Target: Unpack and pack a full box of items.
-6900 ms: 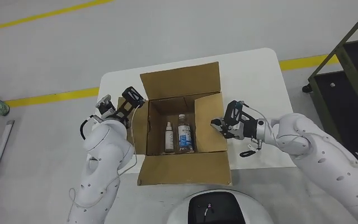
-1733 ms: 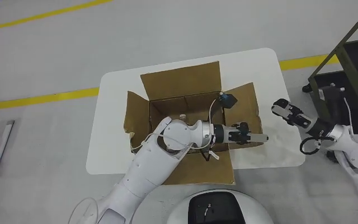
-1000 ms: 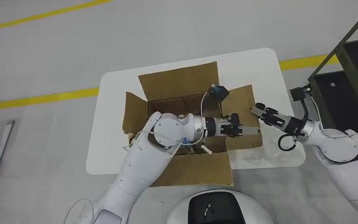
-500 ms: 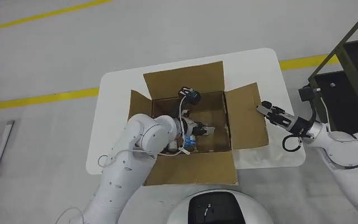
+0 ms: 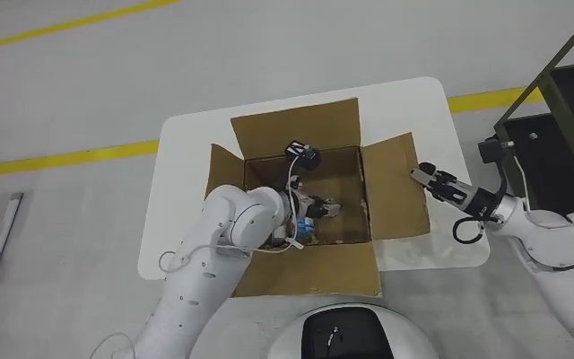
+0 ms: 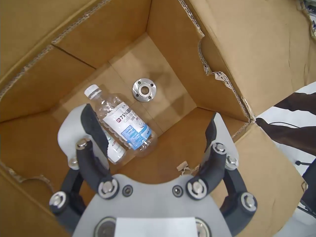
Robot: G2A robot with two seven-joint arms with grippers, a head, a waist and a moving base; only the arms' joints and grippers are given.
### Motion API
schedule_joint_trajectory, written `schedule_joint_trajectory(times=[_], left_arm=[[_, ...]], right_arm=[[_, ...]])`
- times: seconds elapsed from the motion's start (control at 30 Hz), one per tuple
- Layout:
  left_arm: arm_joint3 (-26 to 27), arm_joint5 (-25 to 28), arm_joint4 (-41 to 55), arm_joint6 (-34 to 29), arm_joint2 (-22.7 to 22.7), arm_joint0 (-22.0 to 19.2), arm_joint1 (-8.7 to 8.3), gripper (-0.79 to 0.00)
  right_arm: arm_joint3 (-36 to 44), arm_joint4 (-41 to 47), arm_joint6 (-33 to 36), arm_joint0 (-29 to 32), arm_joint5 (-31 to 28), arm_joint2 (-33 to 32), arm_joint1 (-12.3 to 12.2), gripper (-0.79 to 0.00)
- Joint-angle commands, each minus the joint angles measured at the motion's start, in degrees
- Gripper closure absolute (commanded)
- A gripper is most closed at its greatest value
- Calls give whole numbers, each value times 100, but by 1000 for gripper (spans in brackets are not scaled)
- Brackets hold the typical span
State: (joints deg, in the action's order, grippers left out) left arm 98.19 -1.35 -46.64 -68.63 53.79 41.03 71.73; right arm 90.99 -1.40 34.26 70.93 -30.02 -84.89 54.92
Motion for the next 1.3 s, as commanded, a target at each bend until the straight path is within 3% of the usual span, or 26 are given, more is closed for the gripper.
schedule_joint_trajectory(times=[0.0,0.13,0.4,0.93,1.0,1.03,1.07,1.1,1.27], left_arm=[[-97,-181,-180,-35,-107,14,15,-785],[-344,-820,-646,-207,-447,-75,93,-785],[-923,-1516,-1030,-467,-877,-257,263,-785],[-1794,-1640,-1320,-263,-1095,-359,477,-779],[-1851,-1647,-1281,-258,-1078,-351,498,-733],[-1868,-1638,-1285,-251,-1073,-358,507,-674],[-1892,-1623,-1334,-240,-1085,-362,514,-480],[-1913,-1618,-1349,-228,-1089,-356,524,-363],[-2080,-1616,-1452,-185,-1091,-332,563,-222]], right_arm=[[-17,-3,2,-23,-10,19,4,0],[-49,-17,-11,-71,-37,54,13,0],[-97,-69,-17,-122,-65,98,25,0],[-150,-92,11,-154,-77,106,34,0],[-154,-97,18,-155,-75,106,35,0],[-158,-97,18,-156,-78,106,35,0],[-161,-98,18,-157,-81,107,36,0],[-163,-99,18,-158,-82,107,37,0],[-182,-95,28,-158,-88,128,41,0]])
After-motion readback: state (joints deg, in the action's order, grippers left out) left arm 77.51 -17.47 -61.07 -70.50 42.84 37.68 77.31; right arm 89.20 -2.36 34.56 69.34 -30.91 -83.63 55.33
